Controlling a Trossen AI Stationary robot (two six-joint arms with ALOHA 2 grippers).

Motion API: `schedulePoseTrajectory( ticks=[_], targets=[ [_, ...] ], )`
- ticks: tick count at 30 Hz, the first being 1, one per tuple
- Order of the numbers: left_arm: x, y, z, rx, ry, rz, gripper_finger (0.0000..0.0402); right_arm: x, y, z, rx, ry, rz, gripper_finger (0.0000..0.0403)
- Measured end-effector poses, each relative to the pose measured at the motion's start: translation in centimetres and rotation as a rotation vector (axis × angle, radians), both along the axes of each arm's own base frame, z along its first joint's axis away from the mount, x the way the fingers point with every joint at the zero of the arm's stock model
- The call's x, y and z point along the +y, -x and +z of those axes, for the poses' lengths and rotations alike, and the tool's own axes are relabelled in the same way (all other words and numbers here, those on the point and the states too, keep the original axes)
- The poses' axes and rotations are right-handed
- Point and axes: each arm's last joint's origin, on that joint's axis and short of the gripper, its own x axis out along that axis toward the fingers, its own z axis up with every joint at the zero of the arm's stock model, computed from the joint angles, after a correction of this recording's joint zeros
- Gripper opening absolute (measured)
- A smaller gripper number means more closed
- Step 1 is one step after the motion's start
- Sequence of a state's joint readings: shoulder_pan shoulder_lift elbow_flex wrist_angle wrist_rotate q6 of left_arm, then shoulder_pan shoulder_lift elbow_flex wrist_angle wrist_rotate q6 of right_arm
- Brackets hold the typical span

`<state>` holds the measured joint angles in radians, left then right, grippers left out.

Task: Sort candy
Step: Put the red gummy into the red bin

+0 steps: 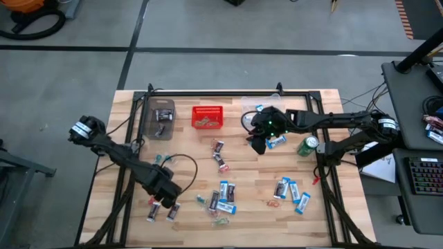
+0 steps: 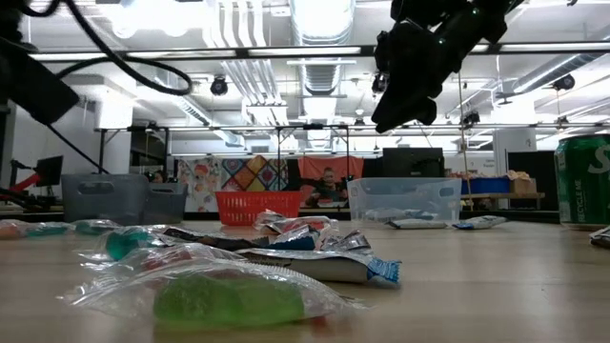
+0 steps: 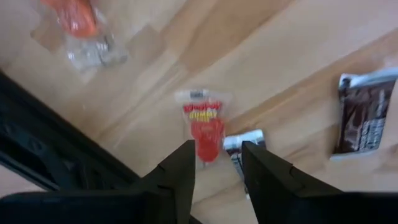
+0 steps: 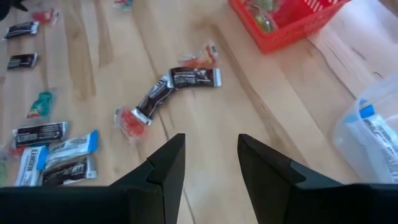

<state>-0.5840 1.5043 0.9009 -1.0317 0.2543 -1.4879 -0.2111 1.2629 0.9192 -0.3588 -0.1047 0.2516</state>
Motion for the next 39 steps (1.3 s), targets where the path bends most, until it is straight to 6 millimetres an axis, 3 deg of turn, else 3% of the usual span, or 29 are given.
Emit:
schedulePoseTrajectory(
  ticks=[13,23,30,39],
  targets=[
    [-0.8,0.6,0.0,0.005,-0.02,0.02,0.0187,1.8,0.2,-0.5,0.071,-0.052,0.024,0.0137],
    [-1.2,0.2,0.0,-0.039,0.011,0.005,0.019,5.2,2.4,-2.1,0.377,-0.146,0.036,0.0137],
    [-1.3,0.0,-0.8,-0.023,-0.021,-0.006,0.019,7.3,2.1,-1.9,0.338,-0.086,0.077,0.0137],
    [-1.8,-0.6,-3.8,0.069,-0.073,-0.112,0.0182,8.2,2.0,-1.9,0.32,-0.062,0.076,0.0137]
  ],
)
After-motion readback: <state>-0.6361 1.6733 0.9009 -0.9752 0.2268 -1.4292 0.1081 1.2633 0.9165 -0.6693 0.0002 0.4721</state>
